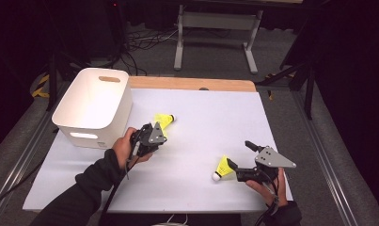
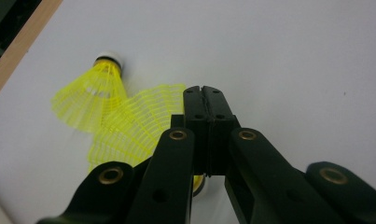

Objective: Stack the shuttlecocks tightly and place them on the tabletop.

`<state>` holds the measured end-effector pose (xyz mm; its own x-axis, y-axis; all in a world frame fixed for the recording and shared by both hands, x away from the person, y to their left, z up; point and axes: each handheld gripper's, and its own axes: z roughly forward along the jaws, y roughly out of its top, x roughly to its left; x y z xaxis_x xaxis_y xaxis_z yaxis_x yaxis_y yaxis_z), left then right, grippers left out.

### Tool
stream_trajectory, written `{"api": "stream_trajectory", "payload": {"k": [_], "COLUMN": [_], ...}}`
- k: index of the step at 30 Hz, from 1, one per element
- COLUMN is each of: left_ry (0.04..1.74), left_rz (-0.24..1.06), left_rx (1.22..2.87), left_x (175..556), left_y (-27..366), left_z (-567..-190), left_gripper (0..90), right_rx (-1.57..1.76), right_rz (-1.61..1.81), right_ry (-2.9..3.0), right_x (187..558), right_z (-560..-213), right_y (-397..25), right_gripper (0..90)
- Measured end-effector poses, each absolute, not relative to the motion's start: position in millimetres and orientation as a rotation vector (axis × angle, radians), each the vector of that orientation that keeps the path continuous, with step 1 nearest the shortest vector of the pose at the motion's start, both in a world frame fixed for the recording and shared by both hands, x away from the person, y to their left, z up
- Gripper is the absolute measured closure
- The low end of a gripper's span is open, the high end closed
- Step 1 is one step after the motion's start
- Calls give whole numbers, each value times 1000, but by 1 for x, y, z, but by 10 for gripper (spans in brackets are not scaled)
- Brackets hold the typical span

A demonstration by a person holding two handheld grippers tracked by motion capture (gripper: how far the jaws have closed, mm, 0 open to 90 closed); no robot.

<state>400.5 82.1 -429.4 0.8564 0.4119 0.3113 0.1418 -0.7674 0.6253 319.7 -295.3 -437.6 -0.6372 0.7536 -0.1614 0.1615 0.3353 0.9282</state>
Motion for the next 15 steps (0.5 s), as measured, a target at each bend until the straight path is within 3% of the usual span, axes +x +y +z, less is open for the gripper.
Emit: {"api": "stream_trajectory", "payload": {"k": [7,15], "left_ry": [361,329], "left_rz": [667,544], "left_rx": [2456,2470], "left_x": [409,422], "left_y": [80,61], "left_z": [-433,-441], "left_gripper": [898,895], "right_rx": [782,780], "right_rz": [1300,1305], "right_ry": [2021,2036], "right_x": [319,320], "right_z": [-437,-439], "right_y": [-292,-293], "right_gripper": [115,115]}}
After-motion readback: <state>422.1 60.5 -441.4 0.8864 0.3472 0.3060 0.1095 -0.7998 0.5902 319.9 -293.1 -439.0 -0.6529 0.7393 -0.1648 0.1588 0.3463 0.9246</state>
